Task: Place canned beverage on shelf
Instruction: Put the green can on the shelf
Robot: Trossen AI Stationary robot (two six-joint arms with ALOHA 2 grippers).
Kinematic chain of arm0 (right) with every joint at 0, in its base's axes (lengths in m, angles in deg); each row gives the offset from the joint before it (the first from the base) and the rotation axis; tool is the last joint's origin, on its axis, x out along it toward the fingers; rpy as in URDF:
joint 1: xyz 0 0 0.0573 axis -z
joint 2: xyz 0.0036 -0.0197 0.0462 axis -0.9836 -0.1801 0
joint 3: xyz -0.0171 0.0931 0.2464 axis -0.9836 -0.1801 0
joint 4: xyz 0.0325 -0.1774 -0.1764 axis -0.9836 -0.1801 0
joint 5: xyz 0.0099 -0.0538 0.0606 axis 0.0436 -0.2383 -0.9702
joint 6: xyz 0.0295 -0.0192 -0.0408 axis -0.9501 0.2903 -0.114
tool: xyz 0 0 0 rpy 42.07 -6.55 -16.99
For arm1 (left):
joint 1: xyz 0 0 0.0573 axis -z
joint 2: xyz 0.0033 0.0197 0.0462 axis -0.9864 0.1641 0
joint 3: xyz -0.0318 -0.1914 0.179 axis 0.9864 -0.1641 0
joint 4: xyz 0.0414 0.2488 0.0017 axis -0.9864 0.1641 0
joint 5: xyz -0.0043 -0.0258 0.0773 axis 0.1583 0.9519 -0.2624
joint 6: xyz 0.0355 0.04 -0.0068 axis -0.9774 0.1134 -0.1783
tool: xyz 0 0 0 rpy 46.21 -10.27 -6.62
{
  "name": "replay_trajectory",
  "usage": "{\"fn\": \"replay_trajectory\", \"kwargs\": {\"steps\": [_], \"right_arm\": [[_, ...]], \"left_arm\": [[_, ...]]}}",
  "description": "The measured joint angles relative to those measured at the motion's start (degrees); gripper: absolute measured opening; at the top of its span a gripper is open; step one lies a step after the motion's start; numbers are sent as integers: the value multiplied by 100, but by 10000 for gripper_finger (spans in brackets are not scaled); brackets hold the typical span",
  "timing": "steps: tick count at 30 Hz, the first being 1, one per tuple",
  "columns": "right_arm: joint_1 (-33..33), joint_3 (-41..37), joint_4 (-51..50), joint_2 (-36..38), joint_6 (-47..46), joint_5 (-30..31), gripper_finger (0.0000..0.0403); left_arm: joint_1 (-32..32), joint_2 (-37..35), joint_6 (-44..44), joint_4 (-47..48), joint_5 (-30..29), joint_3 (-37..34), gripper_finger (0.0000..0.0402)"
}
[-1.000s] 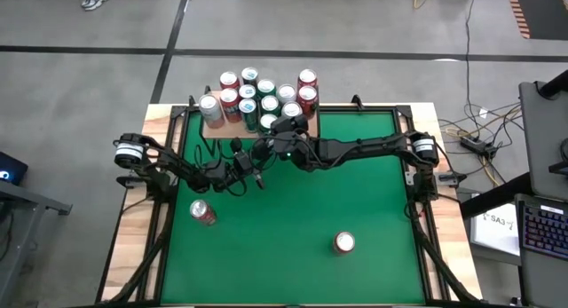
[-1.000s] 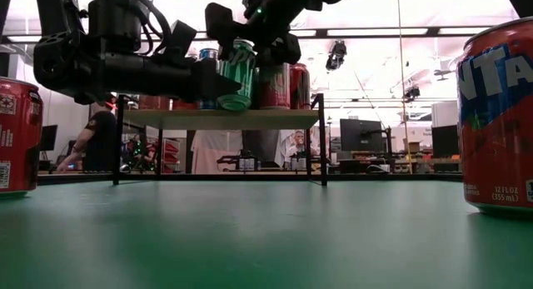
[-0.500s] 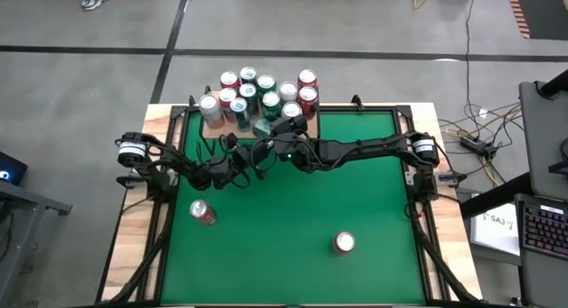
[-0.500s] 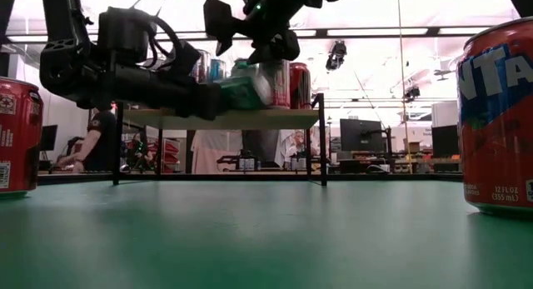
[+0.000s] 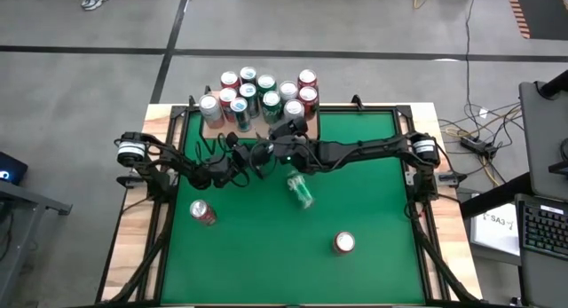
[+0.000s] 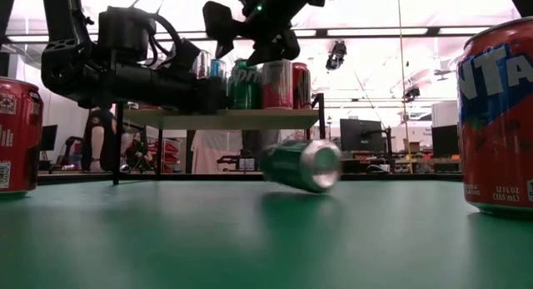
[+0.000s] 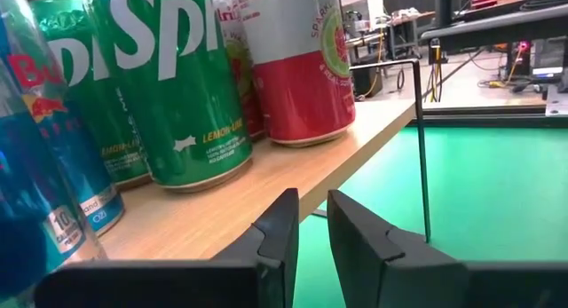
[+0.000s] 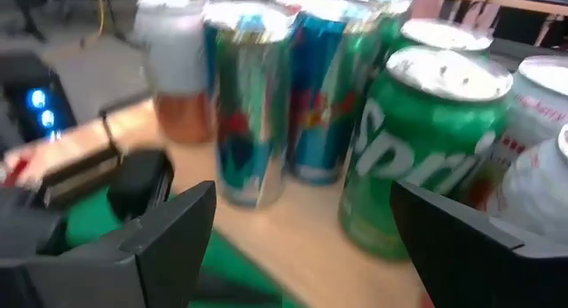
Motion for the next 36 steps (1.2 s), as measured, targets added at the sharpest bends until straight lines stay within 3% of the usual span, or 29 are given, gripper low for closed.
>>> {"fn": "replay_trajectory", "kwargs": {"steps": [3,7,13,18,26,32,36], "right_arm": [[-55,-2,-748,234,14,-449,326],[-21,7,-2052,690,-288,-2058,326],[-57,7,-3575,950,-1544,-2648,326],[-121,4,-4294,964,-2410,-3583,325],[-398,6,-6140,813,-3984,-4348,325],[-635,2,-7033,487,-4314,-4410,325],[-667,2,-7085,222,-4323,-4407,325]], "left_arm": [[56,-2,0,9,6,-17,47],[257,-49,0,20,24,-84,47],[648,-436,-2,16,498,-181,47],[918,-974,-168,33,643,-344,47],[1360,-1939,-458,81,621,-636,47],[1390,-2397,-633,103,619,-726,47],[1390,-2526,-740,210,617,-754,47]]}}
